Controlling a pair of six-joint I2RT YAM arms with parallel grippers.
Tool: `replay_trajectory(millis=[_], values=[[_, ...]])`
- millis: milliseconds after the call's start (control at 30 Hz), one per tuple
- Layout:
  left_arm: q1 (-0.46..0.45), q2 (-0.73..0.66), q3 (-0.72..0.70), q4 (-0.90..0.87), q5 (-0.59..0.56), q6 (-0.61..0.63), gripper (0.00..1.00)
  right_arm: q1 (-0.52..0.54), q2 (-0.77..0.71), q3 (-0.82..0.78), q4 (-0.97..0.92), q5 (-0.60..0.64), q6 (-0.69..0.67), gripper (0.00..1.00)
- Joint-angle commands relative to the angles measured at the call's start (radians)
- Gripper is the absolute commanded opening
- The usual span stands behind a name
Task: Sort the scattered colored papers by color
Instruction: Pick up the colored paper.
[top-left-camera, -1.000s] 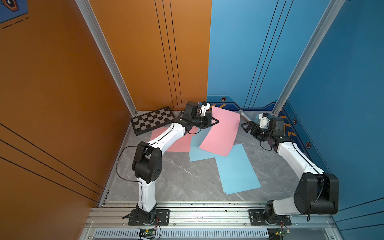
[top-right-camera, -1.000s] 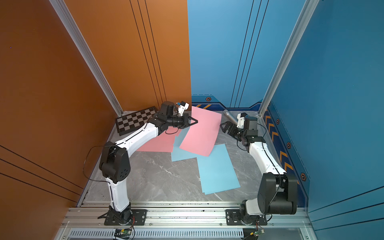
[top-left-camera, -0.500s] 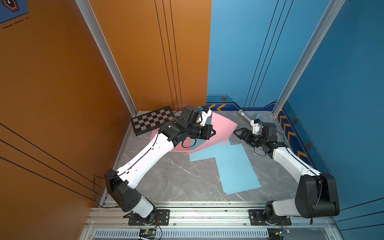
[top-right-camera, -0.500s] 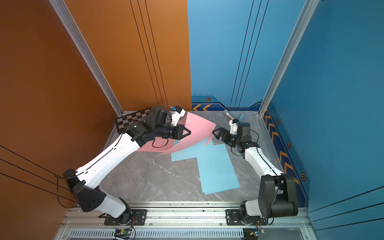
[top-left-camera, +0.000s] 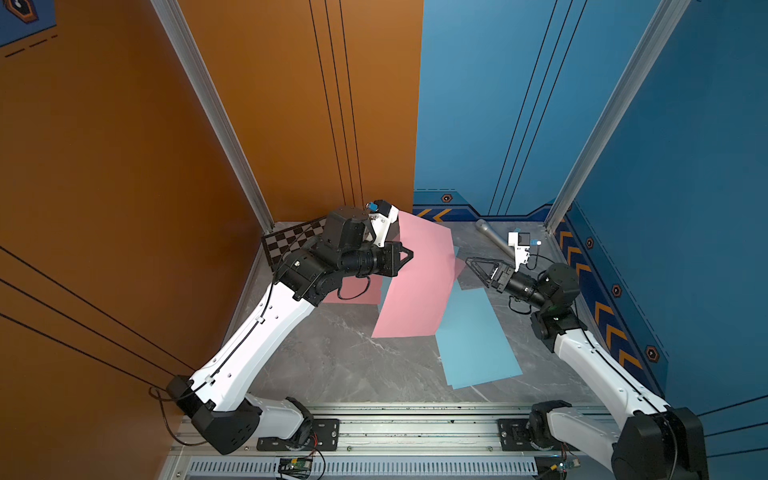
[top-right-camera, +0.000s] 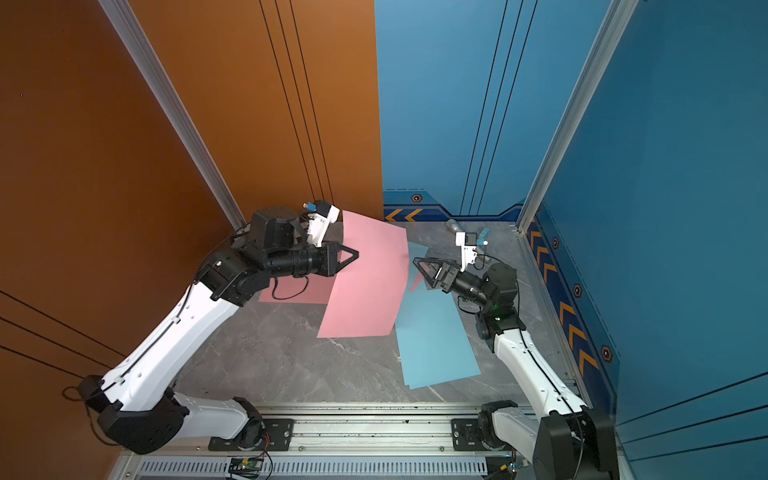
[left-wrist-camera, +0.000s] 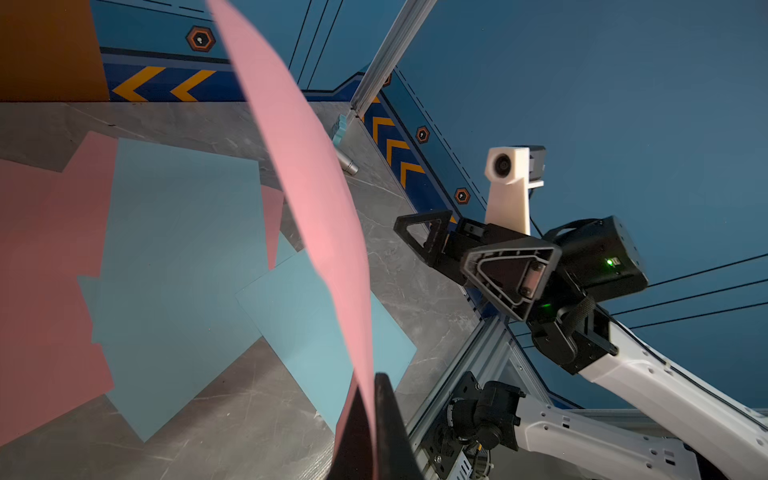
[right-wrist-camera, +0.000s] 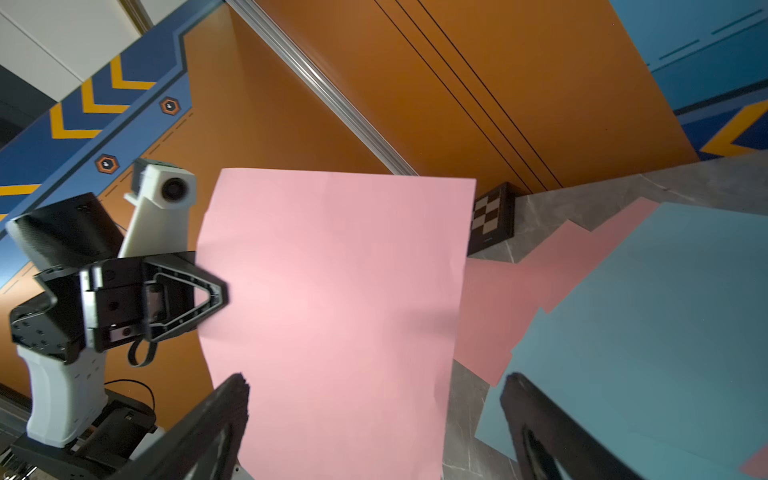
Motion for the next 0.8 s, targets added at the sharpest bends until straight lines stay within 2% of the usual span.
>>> replay_trajectory(millis=[0,267,367,500,533,767], values=[[0.010,0.033,0.068,-0.012,0.034,0.009,0.00,0.014,0.018,0.018,0.110,-0.024,0.078,0.97],[0.006,0.228,0.279,-0.012,0.157,0.050,0.00,-0.005,0.161,0.065,0.134,-0.019,0.081,0.96],[-0.006,0.324,0.398,-0.012,0.230,0.086,0.00,-0.046,0.230,0.069,0.294,-0.037,0.207,0.96],[-0.022,0.388,0.517,-0.012,0.292,0.193,0.00,-0.122,0.363,0.081,0.713,-0.068,0.546,0.95],[-0.025,0.390,0.526,-0.012,0.300,0.216,0.00,-0.133,0.392,0.095,0.770,-0.075,0.609,0.94],[-0.023,0.345,0.475,-0.012,0.337,0.295,0.00,-0.121,0.430,0.129,0.770,-0.096,0.620,0.94]])
